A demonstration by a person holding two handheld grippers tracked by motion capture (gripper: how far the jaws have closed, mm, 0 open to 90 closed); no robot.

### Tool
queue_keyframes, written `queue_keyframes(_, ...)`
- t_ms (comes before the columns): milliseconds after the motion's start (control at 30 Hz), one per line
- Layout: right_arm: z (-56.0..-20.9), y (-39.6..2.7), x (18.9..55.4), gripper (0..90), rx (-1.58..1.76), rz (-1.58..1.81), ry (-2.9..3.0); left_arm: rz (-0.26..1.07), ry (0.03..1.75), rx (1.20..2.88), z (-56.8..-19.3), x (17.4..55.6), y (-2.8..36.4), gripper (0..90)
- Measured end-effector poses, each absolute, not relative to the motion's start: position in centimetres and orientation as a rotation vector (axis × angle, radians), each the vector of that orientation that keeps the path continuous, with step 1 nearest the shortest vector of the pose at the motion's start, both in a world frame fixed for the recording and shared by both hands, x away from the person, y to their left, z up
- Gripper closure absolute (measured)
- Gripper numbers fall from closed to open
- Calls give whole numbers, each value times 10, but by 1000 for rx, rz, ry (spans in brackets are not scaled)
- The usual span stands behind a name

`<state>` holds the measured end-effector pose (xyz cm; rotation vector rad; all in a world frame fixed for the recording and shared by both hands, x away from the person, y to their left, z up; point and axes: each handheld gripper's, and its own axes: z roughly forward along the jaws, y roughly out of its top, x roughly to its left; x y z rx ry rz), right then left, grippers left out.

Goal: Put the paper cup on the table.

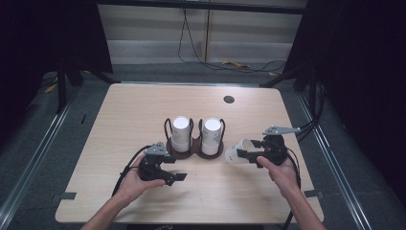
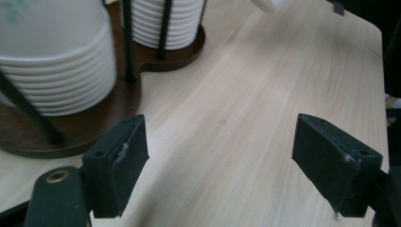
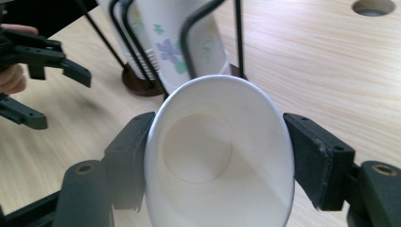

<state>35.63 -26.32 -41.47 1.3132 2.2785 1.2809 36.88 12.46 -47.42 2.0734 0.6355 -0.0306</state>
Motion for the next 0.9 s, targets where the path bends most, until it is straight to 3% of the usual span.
queue_keyframes(467, -415, -271, 374, 288, 1339, 1064, 2279, 58, 689, 2072, -470, 373, 143, 180)
queue_keyframes(900, -407, -278, 397, 284, 1348, 850, 2269, 28, 662, 2083, -474, 365, 149, 180)
